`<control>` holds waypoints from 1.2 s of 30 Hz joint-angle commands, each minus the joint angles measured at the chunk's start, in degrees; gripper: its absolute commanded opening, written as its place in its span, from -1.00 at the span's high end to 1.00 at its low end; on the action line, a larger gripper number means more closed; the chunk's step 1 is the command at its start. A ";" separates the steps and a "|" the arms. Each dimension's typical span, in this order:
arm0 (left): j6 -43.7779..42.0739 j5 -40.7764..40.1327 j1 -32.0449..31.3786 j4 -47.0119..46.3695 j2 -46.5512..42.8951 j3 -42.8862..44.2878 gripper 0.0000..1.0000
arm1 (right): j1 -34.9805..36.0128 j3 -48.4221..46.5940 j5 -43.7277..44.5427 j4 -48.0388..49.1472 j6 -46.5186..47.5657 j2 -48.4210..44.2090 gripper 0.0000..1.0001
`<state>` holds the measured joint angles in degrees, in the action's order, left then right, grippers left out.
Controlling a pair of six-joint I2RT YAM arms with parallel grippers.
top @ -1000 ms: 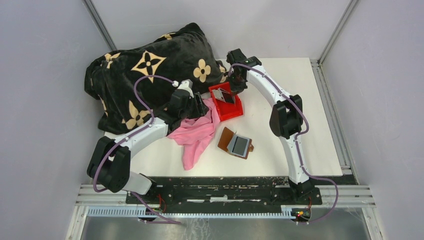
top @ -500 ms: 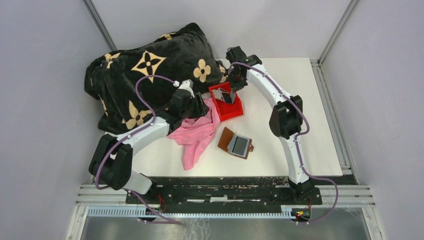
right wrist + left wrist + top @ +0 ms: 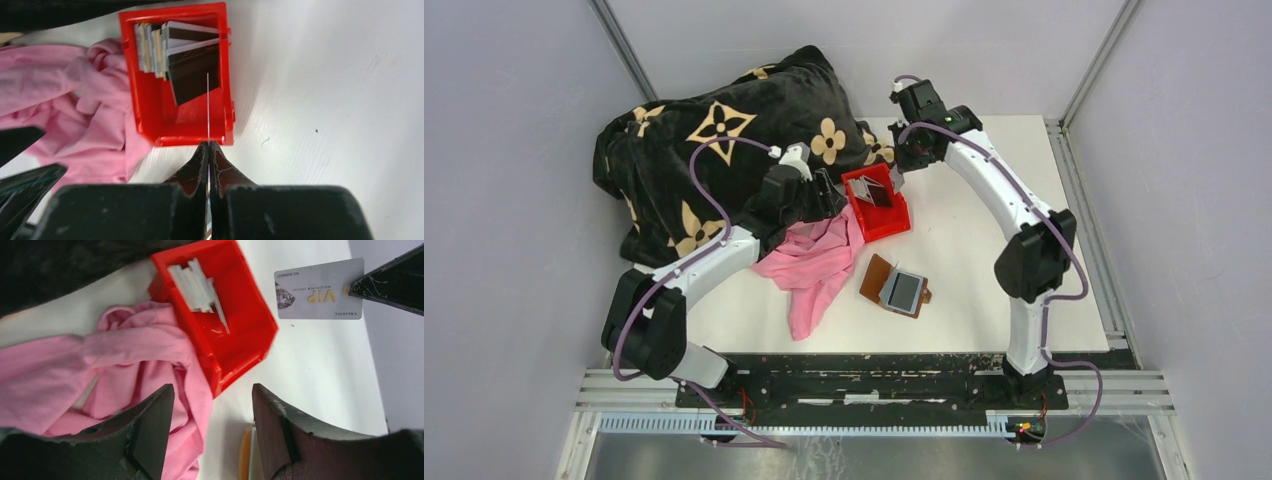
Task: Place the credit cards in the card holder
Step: Pick up the credit card from the storage box.
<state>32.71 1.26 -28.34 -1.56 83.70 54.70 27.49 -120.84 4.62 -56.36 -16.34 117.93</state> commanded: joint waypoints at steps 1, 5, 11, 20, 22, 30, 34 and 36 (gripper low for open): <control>-4.37 10.84 0.29 -5.20 -0.96 3.08 -0.36 | 0.34 6.25 -6.38 2.37 -0.11 -9.70 0.98; -5.52 20.82 0.45 -6.47 -0.94 3.42 -0.44 | 0.23 15.76 -13.37 5.14 -1.48 -17.54 0.98; -5.35 30.44 0.43 -8.19 -1.77 3.25 -0.48 | -0.34 29.17 -21.95 9.80 -3.82 -27.39 0.98; -6.81 40.31 0.42 -1.21 -2.09 7.16 -0.48 | -0.92 39.33 -32.51 15.08 -9.52 -36.00 0.98; -7.69 41.76 0.46 0.01 -2.45 7.15 -0.48 | -1.17 41.10 -34.60 16.40 -10.32 -37.16 0.98; -9.33 46.75 0.43 2.44 -2.98 5.77 -0.48 | -2.92 46.30 -42.61 21.44 -13.69 -39.53 0.98; -9.95 48.05 0.46 4.62 -2.46 7.09 -0.49 | -3.09 47.76 -46.11 24.28 -15.97 -39.61 0.98; -10.90 48.34 0.41 6.51 -1.80 8.12 -0.49 | -3.05 48.95 -47.63 26.10 -17.17 -39.74 0.98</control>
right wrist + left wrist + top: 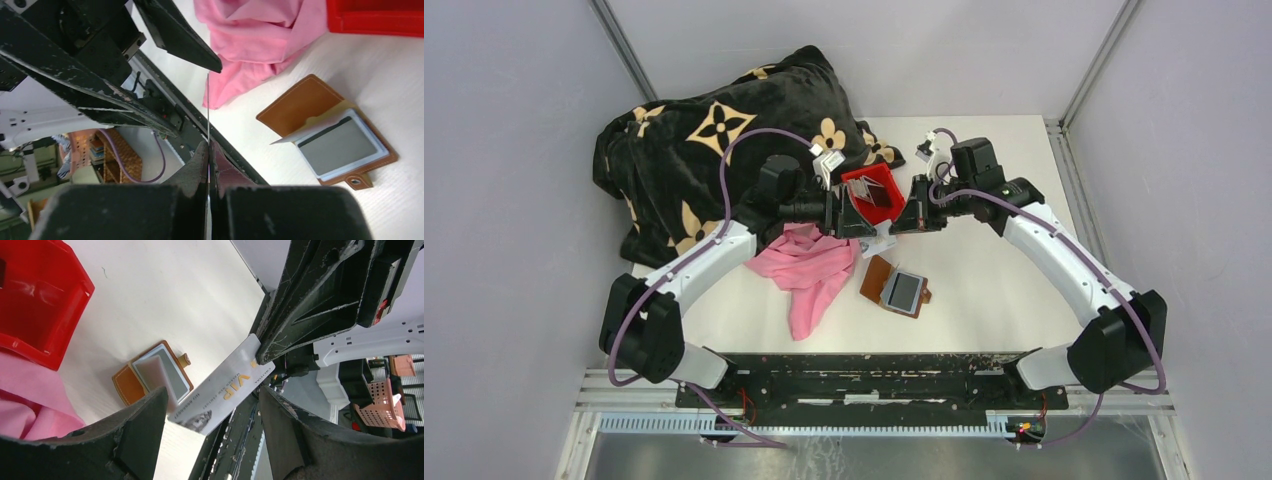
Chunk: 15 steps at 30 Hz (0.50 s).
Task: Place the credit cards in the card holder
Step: Pick up the credit card from the storage box.
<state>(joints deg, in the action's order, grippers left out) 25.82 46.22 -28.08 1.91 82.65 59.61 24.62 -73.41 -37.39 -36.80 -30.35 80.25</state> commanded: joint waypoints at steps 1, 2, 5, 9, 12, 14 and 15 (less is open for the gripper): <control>-4.25 3.60 0.14 3.55 -0.52 3.52 -0.49 | -0.21 2.04 -6.16 7.25 -3.56 -2.10 0.98; -4.36 3.96 0.16 3.76 -0.22 3.76 -0.50 | -0.21 2.54 -6.53 7.82 -3.77 -2.12 0.98; -4.78 5.14 0.17 4.05 0.58 3.89 -0.49 | -0.23 4.55 -7.73 10.19 -4.83 -2.05 0.98; -5.78 6.82 0.16 5.15 1.53 3.62 -0.48 | -0.48 6.59 -9.64 13.85 -6.44 -1.73 0.98; -7.35 7.86 0.20 7.48 2.21 4.02 -0.47 | -0.99 7.16 -11.07 15.87 -7.78 -1.32 0.98; -8.10 8.57 0.29 9.02 2.85 4.70 -0.46 | -1.43 7.23 -12.28 17.14 -8.77 -0.95 0.98; -8.34 9.03 0.27 9.67 3.25 5.03 -0.46 | -1.48 7.31 -13.06 17.84 -9.30 -0.72 0.98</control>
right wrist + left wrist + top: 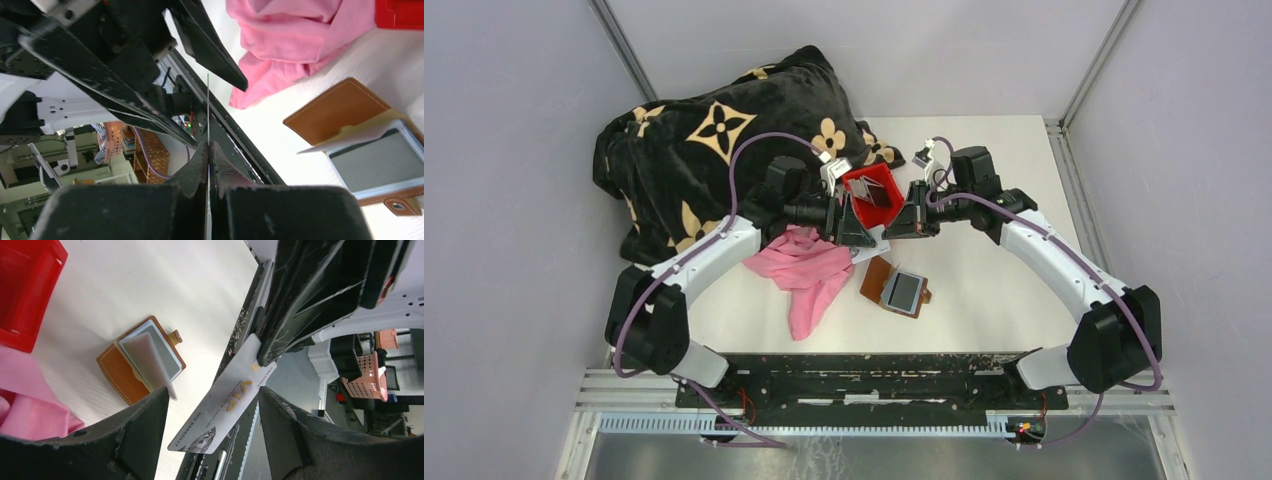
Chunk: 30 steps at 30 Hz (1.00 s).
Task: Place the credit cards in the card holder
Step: Pick up the credit card from the storage box.
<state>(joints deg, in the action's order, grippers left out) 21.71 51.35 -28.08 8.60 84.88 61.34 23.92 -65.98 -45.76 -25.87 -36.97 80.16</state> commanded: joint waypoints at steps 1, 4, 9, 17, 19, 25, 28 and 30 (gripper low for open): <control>-4.46 4.27 0.33 3.49 1.32 3.60 -0.45 | -0.80 -0.02 -5.19 7.56 -3.12 -0.36 0.98; -5.45 5.31 0.75 5.20 2.35 4.70 -0.42 | -0.97 0.26 -5.94 8.75 -3.68 0.39 0.98; -6.08 9.39 1.69 5.33 3.84 5.14 0.00 | -1.44 1.17 -6.54 10.22 -3.81 2.16 0.98; -4.02 12.66 4.04 2.85 3.01 2.06 0.33 | -1.85 -0.60 -8.22 9.73 -2.96 6.18 0.98; -0.93 13.49 4.61 -0.90 2.60 0.90 0.38 | -1.91 -1.20 -8.97 10.30 -3.32 7.52 0.98; 4.37 12.58 4.68 -9.30 2.09 -3.23 0.59 | -1.94 -1.73 -8.63 12.66 -4.95 10.04 0.70; 9.05 8.86 4.68 -17.13 0.26 -7.79 0.63 | -1.97 -1.35 -5.07 12.94 -4.77 9.74 0.33; 15.29 4.90 4.65 -25.39 -1.87 -11.72 0.64 | -2.00 -1.03 -2.51 13.07 -4.76 9.45 0.22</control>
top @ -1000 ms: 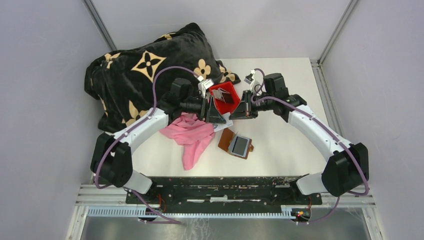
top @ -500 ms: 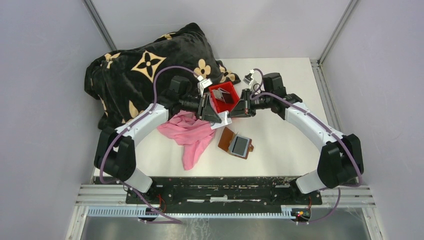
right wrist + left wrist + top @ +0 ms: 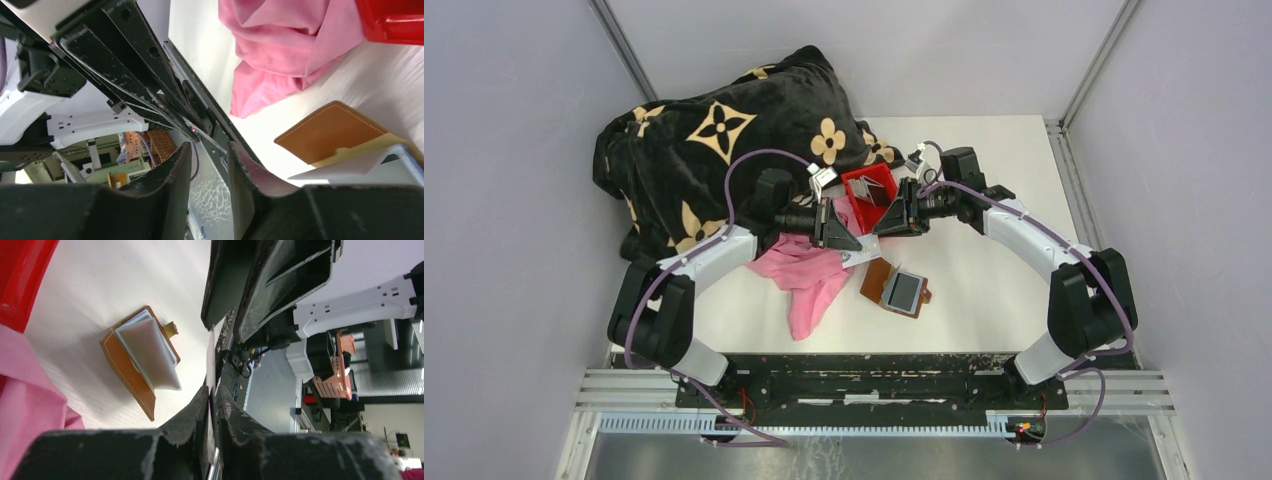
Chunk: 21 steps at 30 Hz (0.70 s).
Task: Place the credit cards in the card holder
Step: Pick up the credit card from the storage box.
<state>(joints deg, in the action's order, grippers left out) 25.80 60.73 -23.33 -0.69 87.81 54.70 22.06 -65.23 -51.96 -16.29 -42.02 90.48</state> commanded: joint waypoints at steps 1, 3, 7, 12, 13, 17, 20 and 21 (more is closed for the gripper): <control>14.90 -6.05 -0.08 -21.16 -5.57 -7.08 0.65 | -0.12 -1.51 4.66 3.93 0.01 -1.14 0.18; 20.72 -9.55 -0.12 -29.50 -6.43 -10.40 0.68 | -0.16 -1.09 6.60 4.38 -0.29 -1.90 0.09; 29.40 -16.74 -0.25 -41.59 -7.29 -14.37 0.77 | -0.14 0.56 9.98 4.78 -0.47 -3.73 0.06; 35.72 -25.25 -0.70 -49.43 -8.50 -16.79 0.91 | -0.10 5.40 13.75 7.05 -1.34 -7.61 0.04; 36.16 -26.26 -0.86 -49.97 -8.46 -16.89 0.93 | -0.15 6.17 14.26 7.43 -1.59 -8.33 0.04; 36.39 -29.99 -2.00 -50.29 -8.84 -17.59 0.94 | -0.14 9.07 16.53 10.65 -3.71 -11.16 0.04; 36.77 -32.67 -3.00 -50.10 -9.18 -18.20 0.94 | -0.17 10.64 16.57 14.05 -6.60 -12.68 0.03; 36.96 -33.50 -3.29 -49.91 -9.37 -18.29 0.94 | -0.11 11.08 16.66 14.93 -7.51 -13.13 0.03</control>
<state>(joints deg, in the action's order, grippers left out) 59.51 32.84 -25.43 -46.24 80.55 37.17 22.06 -55.31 -37.12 -9.13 -45.52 80.82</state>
